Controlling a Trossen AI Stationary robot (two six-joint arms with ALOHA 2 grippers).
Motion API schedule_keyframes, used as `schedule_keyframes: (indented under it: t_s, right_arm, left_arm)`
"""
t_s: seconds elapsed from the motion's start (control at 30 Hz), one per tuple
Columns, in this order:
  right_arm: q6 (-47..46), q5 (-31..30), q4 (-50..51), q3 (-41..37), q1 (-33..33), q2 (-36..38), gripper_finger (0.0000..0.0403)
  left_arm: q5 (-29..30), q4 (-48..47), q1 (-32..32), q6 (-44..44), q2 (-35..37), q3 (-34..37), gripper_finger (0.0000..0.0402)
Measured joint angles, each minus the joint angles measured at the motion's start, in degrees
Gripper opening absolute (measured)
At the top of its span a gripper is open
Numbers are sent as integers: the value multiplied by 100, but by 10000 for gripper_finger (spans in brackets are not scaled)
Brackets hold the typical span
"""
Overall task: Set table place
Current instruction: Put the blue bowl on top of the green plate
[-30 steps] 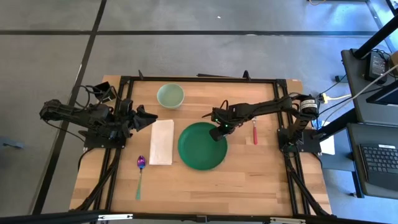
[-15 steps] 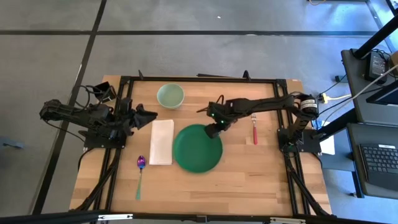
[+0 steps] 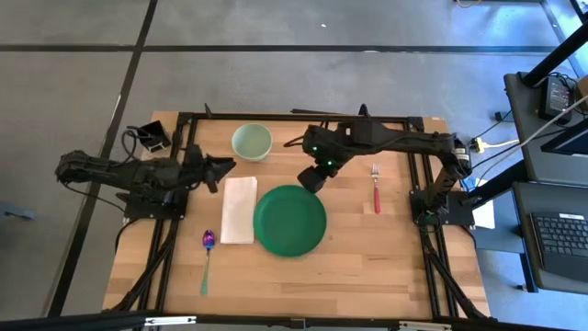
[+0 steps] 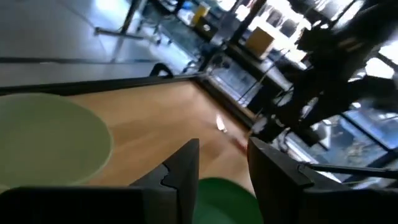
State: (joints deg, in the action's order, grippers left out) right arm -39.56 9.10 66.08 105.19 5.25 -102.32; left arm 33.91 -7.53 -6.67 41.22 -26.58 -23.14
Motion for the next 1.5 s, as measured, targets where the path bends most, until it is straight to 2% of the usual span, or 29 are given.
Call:
schedule_keyframes:
  t_s: [0.1, 0.3, 0.5, 0.73, 0.9, 1.07, 1.2, 1.5]
  right_arm:
    - [227, 156, -44, 531, -167, 2, 135]
    - [587, 133, -192, 1321, -488, 7, 135]
    - [583, -277, -560, 1549, -706, 7, 135]
    - [381, -313, -627, 1549, -935, 5, 135]
    - [384, -513, -634, 1549, -1155, 2, 135]
    - [397, -591, -636, 1549, -1317, 0, 135]
    - [410, -793, -632, 1549, -1422, 0, 135]
    - [534, -811, -629, 1549, -1457, -3, 135]
  left_arm:
    - [-591, -147, 324, 22, -181, 0, 128]
    - [-2010, -686, 1017, -1041, -909, -562, 128]
    - [-2901, -1546, 1795, -2216, -2153, -1580, 128]
    - [-4197, -2307, 2957, -2540, -3802, -2679, 128]
    - [-4239, -2923, 3427, -2842, -4954, -3265, 128]
    - [-4113, -3078, 3567, -2986, -5801, -3701, 128]
    - [-3623, -3077, 3567, -3133, -6249, -3998, 128]
    - [-3231, -3122, 3566, -3133, -6845, -4074, 128]
